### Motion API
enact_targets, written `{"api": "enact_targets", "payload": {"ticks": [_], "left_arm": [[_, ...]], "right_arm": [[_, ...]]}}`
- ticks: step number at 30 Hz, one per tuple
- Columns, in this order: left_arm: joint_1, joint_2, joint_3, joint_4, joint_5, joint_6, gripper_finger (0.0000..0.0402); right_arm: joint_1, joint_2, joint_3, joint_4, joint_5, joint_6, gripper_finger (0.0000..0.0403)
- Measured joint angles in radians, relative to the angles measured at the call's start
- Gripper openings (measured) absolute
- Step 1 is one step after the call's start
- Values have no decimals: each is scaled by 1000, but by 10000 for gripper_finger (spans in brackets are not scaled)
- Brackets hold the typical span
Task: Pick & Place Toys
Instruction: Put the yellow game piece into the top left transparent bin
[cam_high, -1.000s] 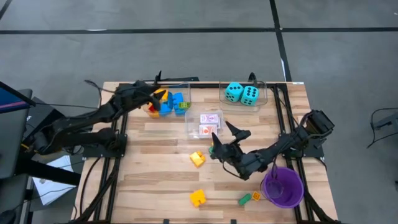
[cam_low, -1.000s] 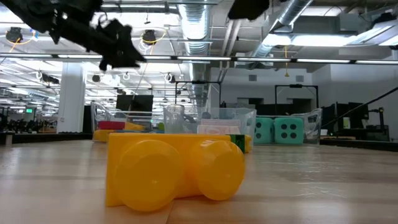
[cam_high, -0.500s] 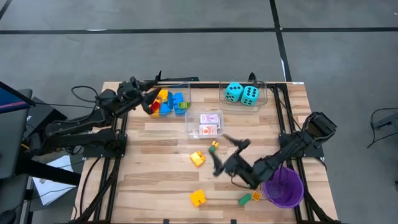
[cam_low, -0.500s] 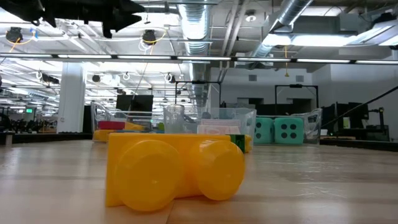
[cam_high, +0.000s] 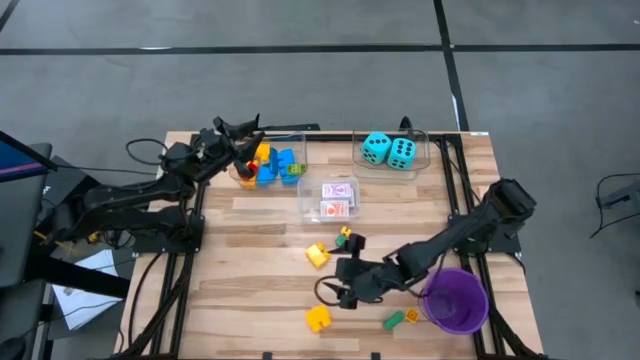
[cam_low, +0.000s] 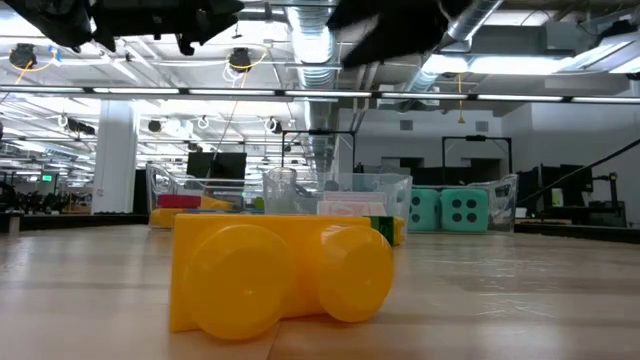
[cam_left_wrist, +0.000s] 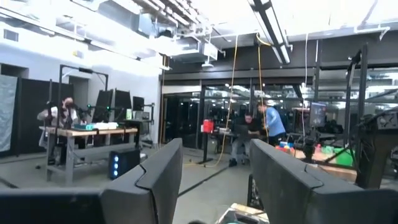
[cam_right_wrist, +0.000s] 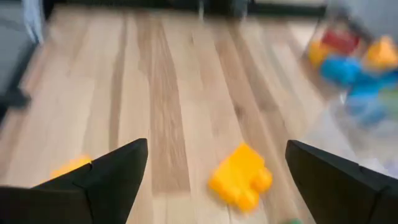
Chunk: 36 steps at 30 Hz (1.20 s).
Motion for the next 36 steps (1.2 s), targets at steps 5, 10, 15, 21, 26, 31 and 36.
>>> {"api": "enact_targets", "payload": {"ticks": [5,10,15,21,26,31,36], "left_arm": [[0,18,0,30,0,0,182],[0,15,0,24,0,-1,182],[-11,15,0,5,0,-3,182],[-28,15,0,-3,0,-3,182],[-32,15,0,-2,0,-1,182],[-32,15,0,0,0,-1,182],[-32,15,0,5,0,-2,182]], "right_arm": [[-42,50,2,-1,-18,73,374],[-106,133,0,24,-20,162,374],[-151,174,0,77,-92,203,374],[-177,183,2,104,-131,282,374],[-180,183,2,99,-139,331,372],[-181,183,2,51,-140,391,363],[-186,183,2,47,-140,419,357]]}}
